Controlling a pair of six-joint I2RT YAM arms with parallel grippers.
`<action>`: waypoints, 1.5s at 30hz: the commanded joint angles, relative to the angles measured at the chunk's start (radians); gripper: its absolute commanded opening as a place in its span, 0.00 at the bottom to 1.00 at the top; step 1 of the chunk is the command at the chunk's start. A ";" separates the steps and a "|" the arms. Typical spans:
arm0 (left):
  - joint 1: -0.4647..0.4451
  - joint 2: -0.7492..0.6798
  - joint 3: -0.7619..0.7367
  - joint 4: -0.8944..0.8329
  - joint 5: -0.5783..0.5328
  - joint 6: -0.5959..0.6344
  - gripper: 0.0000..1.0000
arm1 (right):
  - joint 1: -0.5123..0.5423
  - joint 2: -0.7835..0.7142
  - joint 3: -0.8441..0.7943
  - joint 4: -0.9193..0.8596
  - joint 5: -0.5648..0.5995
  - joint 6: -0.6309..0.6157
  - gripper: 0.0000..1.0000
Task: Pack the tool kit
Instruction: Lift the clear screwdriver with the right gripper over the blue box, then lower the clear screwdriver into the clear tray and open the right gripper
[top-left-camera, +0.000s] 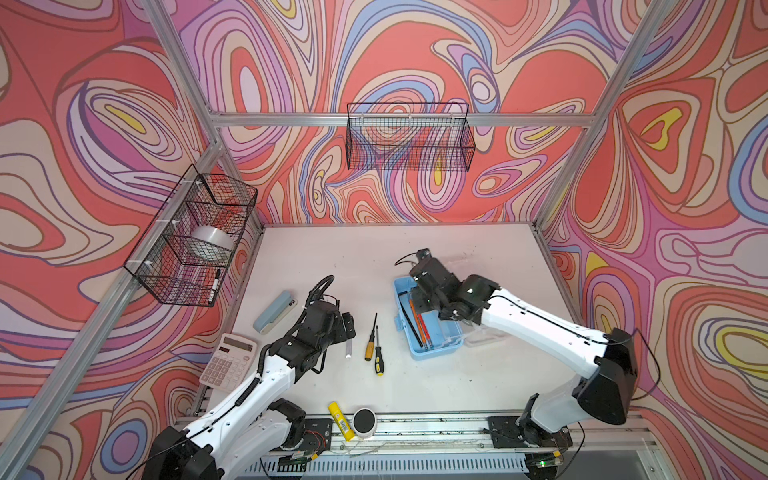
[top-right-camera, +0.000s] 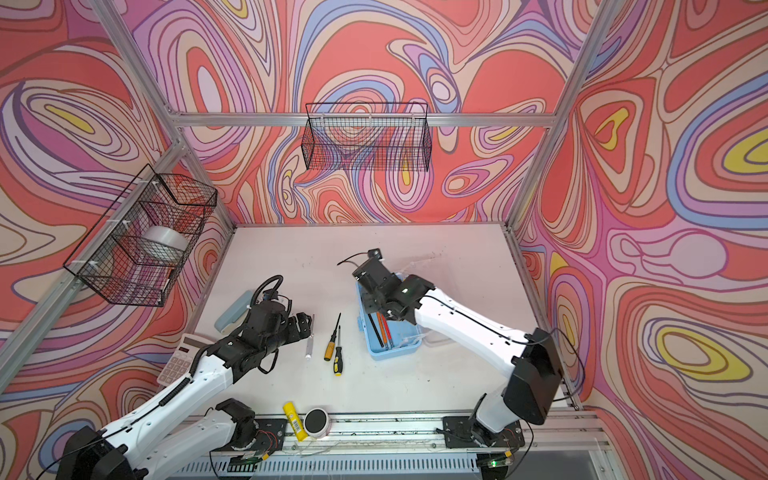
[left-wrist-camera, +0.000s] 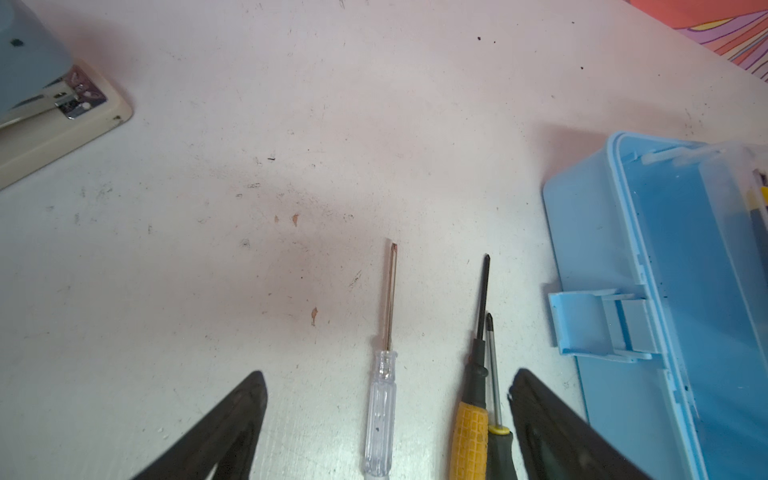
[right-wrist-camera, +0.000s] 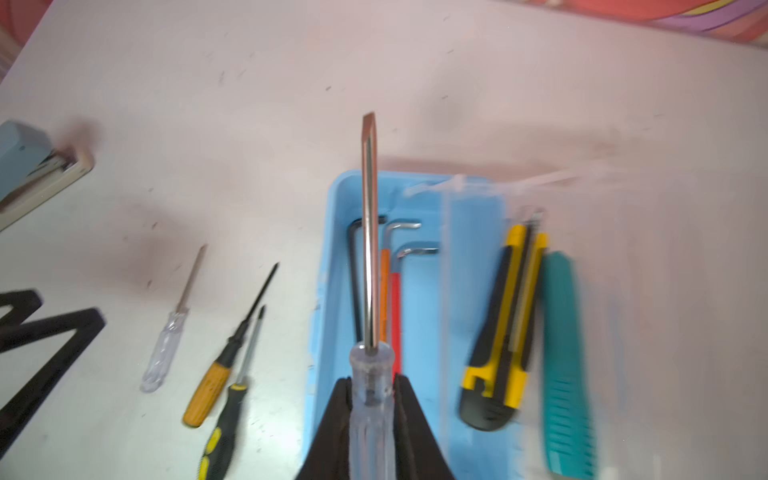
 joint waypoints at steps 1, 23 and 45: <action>0.007 0.015 0.009 0.026 0.008 0.008 0.92 | -0.050 -0.074 -0.025 -0.137 0.131 -0.089 0.00; 0.008 0.076 -0.004 0.081 0.065 0.010 0.92 | -0.261 -0.100 -0.241 -0.061 0.052 -0.167 0.00; 0.008 0.064 0.006 0.045 0.070 0.025 0.93 | -0.272 -0.056 -0.198 -0.071 0.009 -0.108 0.37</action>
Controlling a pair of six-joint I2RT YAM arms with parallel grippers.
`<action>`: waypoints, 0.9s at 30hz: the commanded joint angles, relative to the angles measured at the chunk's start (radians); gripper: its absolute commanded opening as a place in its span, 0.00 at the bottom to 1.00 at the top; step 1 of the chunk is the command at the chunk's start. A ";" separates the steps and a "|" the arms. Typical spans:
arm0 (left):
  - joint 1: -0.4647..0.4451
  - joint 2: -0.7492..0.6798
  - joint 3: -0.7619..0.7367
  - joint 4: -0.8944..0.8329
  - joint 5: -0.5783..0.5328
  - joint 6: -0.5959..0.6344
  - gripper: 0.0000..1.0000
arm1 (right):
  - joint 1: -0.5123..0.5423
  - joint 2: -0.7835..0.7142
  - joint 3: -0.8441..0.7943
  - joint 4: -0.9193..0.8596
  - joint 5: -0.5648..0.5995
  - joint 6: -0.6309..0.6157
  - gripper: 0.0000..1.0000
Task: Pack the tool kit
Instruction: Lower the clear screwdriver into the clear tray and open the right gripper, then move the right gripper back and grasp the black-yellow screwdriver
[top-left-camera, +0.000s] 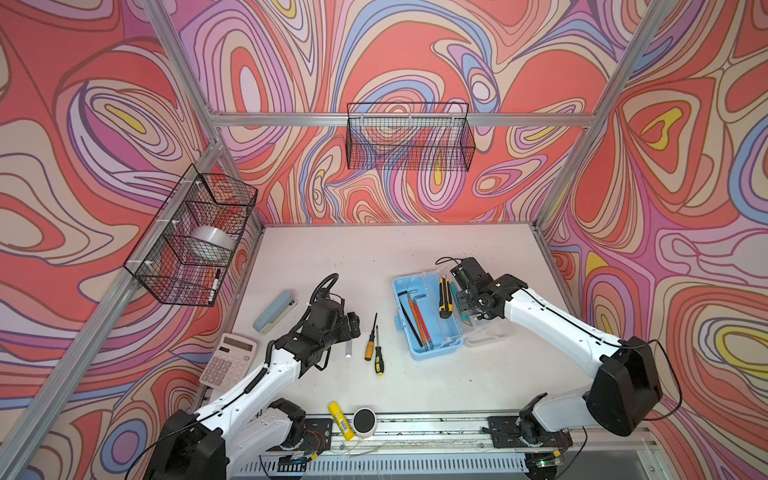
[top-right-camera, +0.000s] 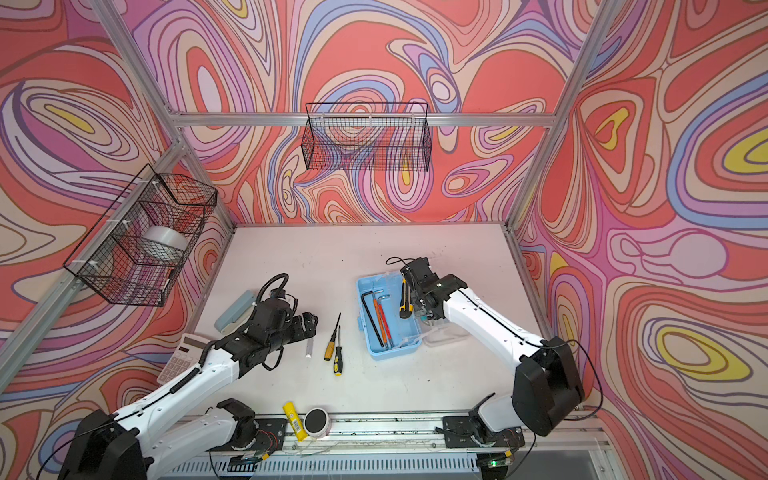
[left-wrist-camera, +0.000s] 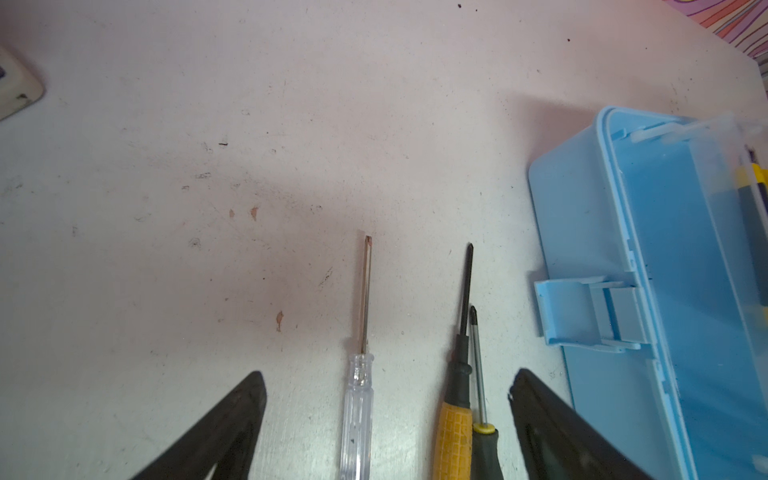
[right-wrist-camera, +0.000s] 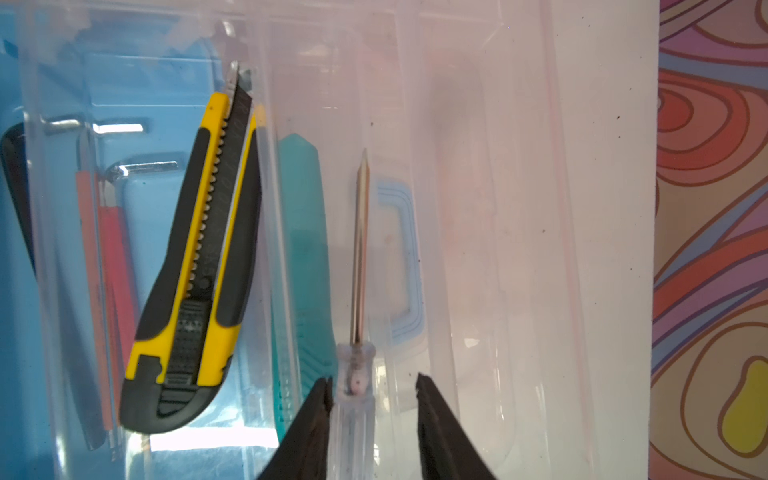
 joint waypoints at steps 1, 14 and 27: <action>0.008 -0.014 0.009 -0.021 -0.003 0.017 0.93 | 0.003 -0.035 0.053 -0.012 -0.002 0.037 0.36; 0.014 -0.051 -0.001 -0.062 -0.016 -0.005 0.95 | 0.436 -0.002 0.156 0.057 0.034 0.245 0.39; 0.038 -0.078 -0.066 -0.035 0.021 -0.037 0.95 | 0.583 0.326 0.140 0.340 -0.246 0.320 0.47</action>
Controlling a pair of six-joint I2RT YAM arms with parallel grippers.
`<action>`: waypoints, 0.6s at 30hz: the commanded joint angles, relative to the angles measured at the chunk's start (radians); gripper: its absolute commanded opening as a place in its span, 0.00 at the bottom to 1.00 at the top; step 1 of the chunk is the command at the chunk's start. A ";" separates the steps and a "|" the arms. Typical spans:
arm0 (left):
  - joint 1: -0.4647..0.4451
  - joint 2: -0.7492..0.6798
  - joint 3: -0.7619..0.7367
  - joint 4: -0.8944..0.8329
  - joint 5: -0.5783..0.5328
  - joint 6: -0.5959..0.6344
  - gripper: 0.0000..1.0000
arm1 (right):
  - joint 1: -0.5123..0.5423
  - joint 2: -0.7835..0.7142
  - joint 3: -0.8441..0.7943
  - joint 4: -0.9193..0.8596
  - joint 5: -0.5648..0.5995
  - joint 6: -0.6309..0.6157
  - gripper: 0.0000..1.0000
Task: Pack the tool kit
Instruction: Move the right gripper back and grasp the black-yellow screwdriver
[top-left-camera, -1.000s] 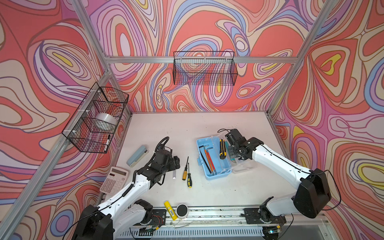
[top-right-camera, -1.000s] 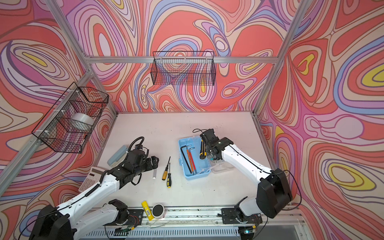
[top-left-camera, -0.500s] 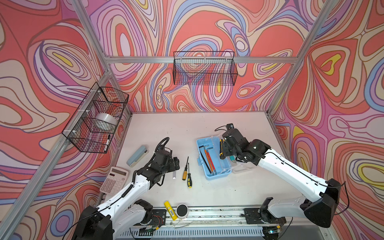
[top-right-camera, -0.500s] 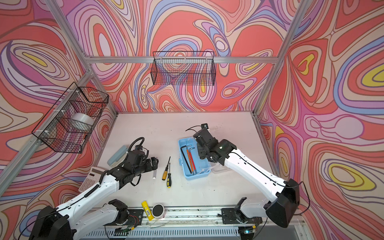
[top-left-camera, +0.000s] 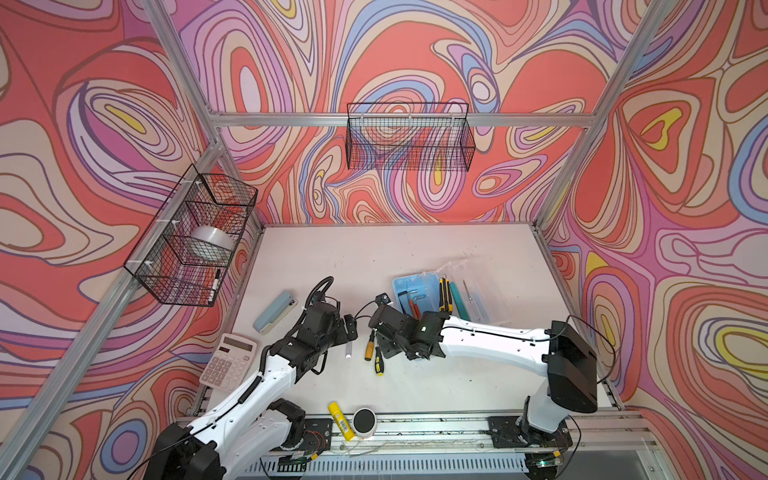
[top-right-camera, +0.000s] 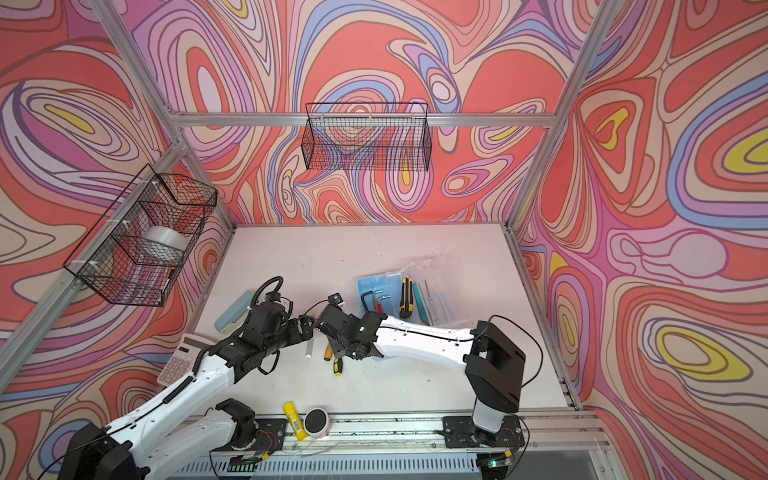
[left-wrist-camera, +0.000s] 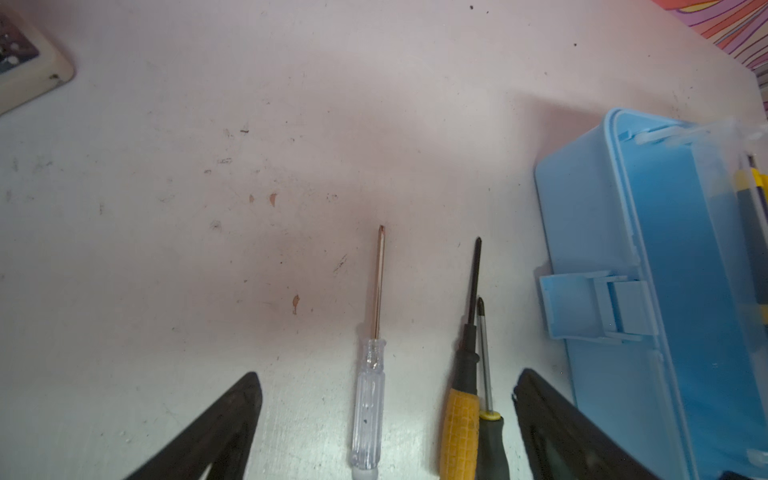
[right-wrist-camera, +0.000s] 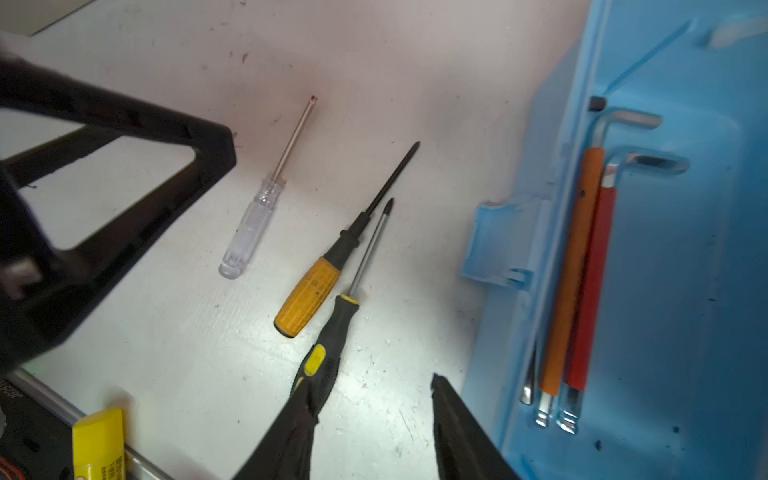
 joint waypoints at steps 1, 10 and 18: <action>0.017 -0.013 -0.027 0.001 0.016 -0.019 0.95 | 0.003 0.023 -0.019 0.100 -0.093 0.032 0.47; 0.112 -0.023 -0.093 0.079 0.126 -0.062 0.95 | 0.013 0.126 0.002 0.083 -0.141 0.027 0.48; 0.127 -0.009 -0.094 0.085 0.140 -0.051 0.95 | 0.032 0.193 0.021 0.025 -0.143 0.022 0.47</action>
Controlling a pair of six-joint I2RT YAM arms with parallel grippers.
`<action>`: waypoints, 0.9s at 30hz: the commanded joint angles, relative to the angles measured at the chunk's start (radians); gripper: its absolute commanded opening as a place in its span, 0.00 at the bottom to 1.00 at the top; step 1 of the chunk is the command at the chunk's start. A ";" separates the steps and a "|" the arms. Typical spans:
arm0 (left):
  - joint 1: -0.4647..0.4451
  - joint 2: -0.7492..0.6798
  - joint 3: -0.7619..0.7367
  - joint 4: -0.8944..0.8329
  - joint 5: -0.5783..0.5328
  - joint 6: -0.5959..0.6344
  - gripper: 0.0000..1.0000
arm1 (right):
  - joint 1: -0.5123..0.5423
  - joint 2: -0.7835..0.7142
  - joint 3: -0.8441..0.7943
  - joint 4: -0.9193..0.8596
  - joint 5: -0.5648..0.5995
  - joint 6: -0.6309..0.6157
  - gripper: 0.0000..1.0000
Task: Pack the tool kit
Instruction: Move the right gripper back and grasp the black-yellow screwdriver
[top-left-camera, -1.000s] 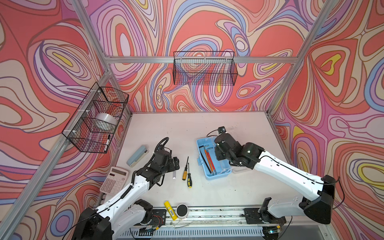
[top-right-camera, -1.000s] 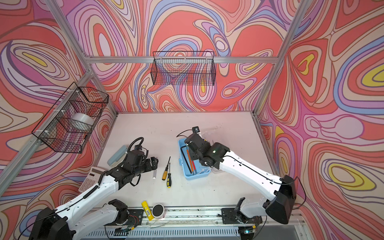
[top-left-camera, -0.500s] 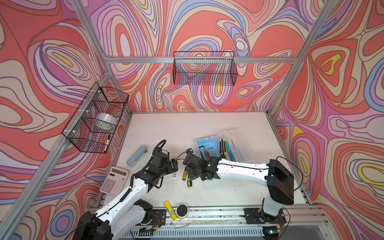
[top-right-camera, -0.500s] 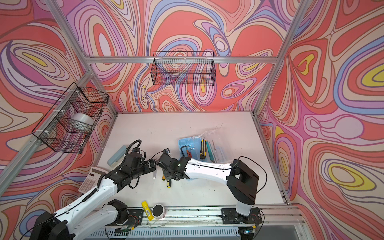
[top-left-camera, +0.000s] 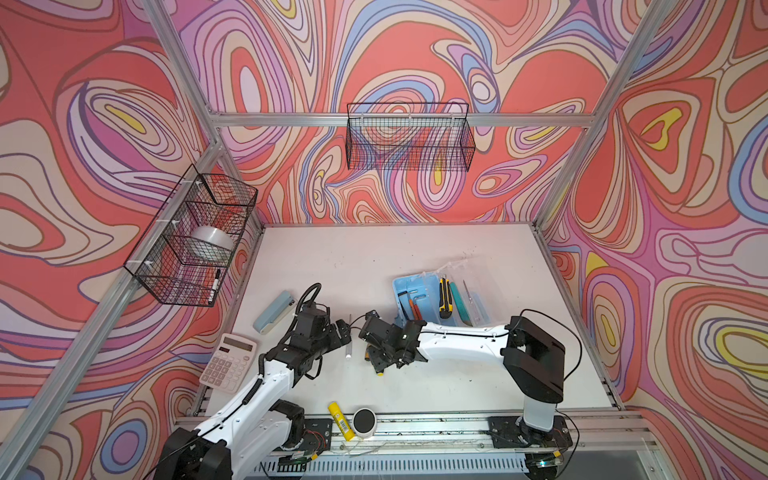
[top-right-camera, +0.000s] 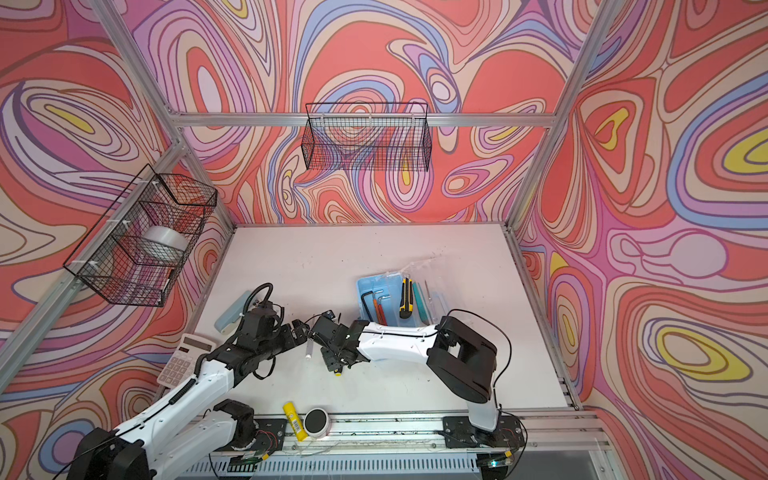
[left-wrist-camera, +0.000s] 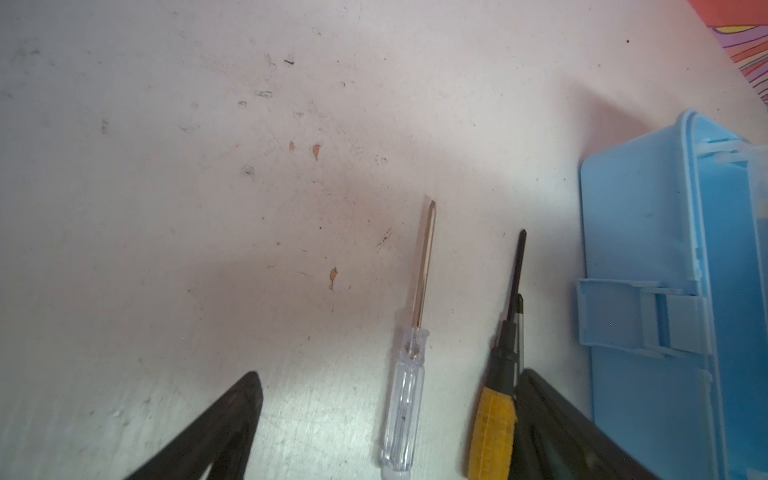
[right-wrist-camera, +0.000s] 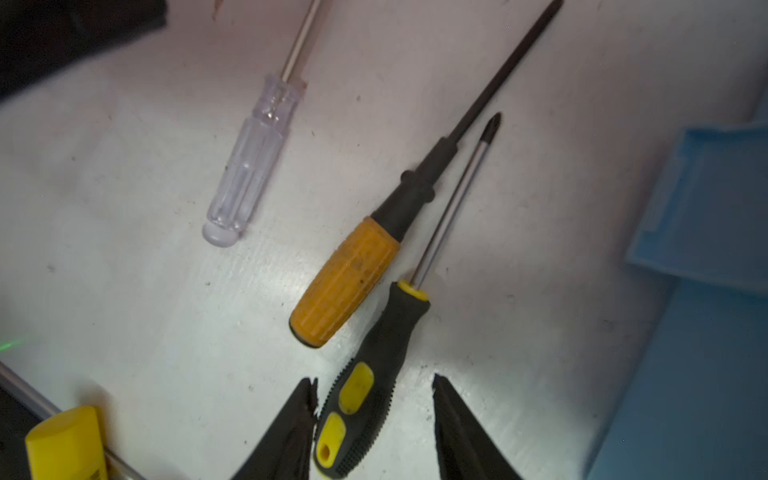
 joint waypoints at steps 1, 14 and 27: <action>0.008 0.003 -0.006 0.027 0.017 -0.007 0.95 | 0.015 0.042 0.039 -0.046 0.000 0.004 0.47; 0.013 0.001 -0.009 0.022 0.010 0.004 0.95 | 0.022 0.090 0.057 -0.089 0.030 0.020 0.42; 0.013 0.009 -0.020 0.035 0.010 -0.002 0.95 | 0.023 0.115 0.047 -0.088 0.016 0.027 0.32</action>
